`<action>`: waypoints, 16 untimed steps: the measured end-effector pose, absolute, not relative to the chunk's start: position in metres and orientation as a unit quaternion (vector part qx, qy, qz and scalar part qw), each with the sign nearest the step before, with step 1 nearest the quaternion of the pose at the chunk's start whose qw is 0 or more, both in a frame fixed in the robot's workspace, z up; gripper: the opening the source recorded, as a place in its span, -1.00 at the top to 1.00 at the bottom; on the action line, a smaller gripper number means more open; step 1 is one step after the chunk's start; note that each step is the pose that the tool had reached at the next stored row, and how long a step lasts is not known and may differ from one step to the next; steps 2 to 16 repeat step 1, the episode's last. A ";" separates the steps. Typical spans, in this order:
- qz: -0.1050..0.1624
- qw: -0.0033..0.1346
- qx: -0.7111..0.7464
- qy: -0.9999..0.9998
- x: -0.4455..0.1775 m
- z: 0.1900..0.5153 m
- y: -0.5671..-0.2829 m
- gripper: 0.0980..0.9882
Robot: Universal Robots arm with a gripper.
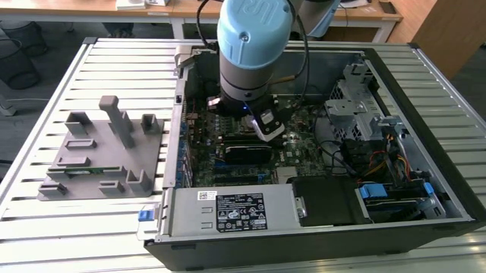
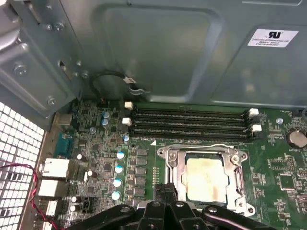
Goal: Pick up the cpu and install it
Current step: 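Install the second cpu locking lever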
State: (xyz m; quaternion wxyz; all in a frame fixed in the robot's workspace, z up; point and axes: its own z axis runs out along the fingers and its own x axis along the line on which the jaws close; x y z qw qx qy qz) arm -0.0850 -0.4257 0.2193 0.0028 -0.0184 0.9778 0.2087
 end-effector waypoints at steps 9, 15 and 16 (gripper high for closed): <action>0.209 0.003 -0.018 0.978 -0.085 0.219 -0.426 0.98; 0.209 0.003 -0.018 0.978 -0.085 0.219 -0.426 0.98; 0.209 0.003 -0.018 0.978 -0.085 0.219 -0.426 0.98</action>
